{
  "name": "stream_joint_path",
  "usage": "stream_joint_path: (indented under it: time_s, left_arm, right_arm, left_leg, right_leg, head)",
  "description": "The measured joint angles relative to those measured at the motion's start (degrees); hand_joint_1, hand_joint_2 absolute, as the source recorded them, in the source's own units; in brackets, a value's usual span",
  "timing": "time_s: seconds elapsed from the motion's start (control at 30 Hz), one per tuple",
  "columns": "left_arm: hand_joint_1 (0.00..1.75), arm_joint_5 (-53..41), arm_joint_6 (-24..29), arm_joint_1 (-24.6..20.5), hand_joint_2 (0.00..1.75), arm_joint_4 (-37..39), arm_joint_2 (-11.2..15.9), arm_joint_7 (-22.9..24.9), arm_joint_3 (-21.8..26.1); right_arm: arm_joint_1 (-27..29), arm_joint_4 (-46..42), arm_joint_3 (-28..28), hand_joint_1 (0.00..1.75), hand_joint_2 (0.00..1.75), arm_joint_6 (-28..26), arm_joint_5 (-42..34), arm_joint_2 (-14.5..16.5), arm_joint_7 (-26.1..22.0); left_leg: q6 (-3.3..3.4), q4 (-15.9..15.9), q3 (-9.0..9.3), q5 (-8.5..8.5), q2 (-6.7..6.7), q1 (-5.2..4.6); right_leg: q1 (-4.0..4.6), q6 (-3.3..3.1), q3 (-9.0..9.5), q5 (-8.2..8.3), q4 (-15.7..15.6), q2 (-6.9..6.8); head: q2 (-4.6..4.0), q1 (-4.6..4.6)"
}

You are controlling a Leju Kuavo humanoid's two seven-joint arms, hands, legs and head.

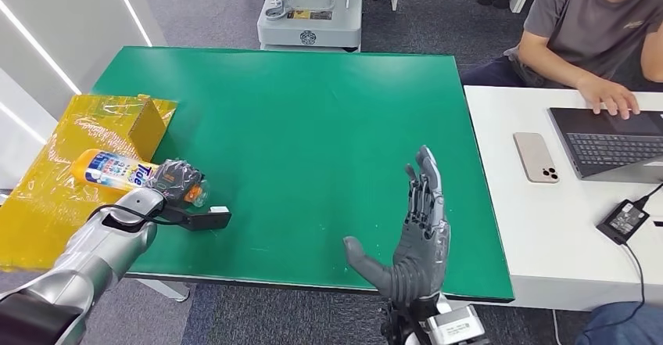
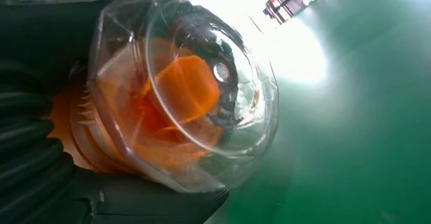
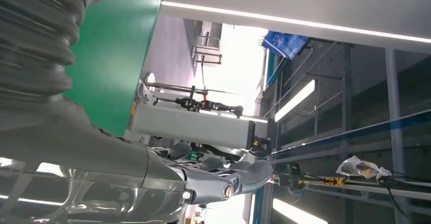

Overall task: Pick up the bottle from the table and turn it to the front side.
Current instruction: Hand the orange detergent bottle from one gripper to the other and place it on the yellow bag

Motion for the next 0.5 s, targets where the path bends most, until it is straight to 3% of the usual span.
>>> stream_joint_path:
  time_s: [0.17, 0.3, 0.5]
  left_arm:
    - [1.75, 3.23, -1.11, 0.20, 1.75, 0.09, -0.31, -0.45, 0.34]
    - [1.75, 8.20, -0.48, 0.98, 1.75, 0.14, -0.71, -2.25, 3.18]
    - [1.75, 8.61, -0.37, 1.23, 1.75, 0.14, -0.96, -2.71, 6.15]
  right_arm:
    - [-1.12, 0.75, 0.67, 0.00, 1.75, -1.65, -1.22, 0.00, -0.04]
    - [-2.18, 1.39, 1.26, 0.00, 1.75, -2.36, -1.50, -0.02, -0.04]
    - [-3.23, 2.09, 1.41, 0.00, 1.75, -2.02, -1.50, -0.02, -0.04]
  left_leg:
    - [0.00, 0.00, 0.01, 0.00, 0.00, 0.00]
    - [0.00, 0.00, 0.01, 0.00, 0.00, 0.01]
    - [0.00, 0.00, 0.02, 0.00, 0.00, 0.00]
  right_leg:
    - [0.00, 0.00, 0.00, 0.00, 0.00, 0.00]
    - [0.00, 0.00, 0.00, 0.00, 0.01, 0.00]
    - [0.00, 0.00, 0.00, 0.00, 0.02, 0.01]
  head:
    - [0.00, -0.01]
    - [0.00, 0.00]
    - [0.00, 0.00]
